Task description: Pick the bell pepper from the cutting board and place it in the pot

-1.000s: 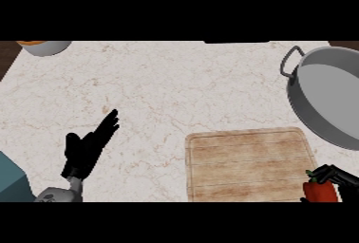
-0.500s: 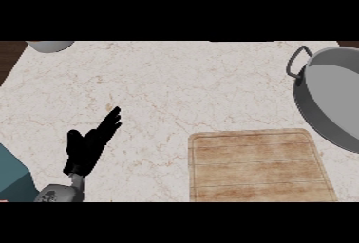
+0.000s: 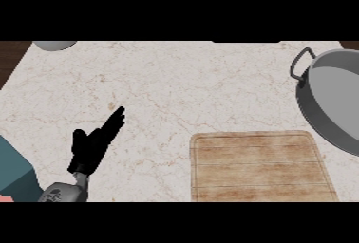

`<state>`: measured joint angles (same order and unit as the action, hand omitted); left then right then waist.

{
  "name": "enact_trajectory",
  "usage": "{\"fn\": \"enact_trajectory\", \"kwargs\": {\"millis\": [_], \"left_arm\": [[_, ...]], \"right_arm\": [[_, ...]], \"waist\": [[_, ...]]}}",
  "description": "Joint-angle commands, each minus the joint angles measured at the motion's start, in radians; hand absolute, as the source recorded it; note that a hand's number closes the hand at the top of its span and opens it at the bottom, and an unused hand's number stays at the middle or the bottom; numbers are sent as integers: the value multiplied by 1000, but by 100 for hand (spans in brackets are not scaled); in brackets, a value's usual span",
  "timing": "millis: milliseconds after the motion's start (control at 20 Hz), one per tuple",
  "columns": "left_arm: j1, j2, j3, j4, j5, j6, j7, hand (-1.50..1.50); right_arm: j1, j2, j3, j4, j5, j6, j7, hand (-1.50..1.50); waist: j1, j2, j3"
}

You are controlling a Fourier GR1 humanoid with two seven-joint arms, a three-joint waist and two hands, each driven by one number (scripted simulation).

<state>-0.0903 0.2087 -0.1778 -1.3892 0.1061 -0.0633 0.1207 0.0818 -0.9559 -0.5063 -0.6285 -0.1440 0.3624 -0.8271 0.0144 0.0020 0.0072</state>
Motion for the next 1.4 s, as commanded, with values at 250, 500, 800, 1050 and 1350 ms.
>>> {"fn": "enact_trajectory", "kwargs": {"millis": [250,500,800,1050,1350], "left_arm": [[2,-14,8,21,-4,-22,15,0],[-5,0,45,64,-4,-41,-26,0],[-31,-22,24,69,-38,-31,-4,0],[-34,-27,24,36,-33,-36,45,0],[-13,-62,1,1,-55,-8,39,0]], "right_arm": [[-224,-101,63,146,130,-61,-91,150],[-340,-192,109,81,162,-26,81,150],[-497,-159,226,19,270,-82,234,150],[-590,-94,328,9,389,-157,313,150],[-677,-40,463,-2,569,-275,422,150]], "waist": [[5,2,-5],[-1,1,-7],[8,3,-7],[13,4,-7],[28,6,-6]]}}
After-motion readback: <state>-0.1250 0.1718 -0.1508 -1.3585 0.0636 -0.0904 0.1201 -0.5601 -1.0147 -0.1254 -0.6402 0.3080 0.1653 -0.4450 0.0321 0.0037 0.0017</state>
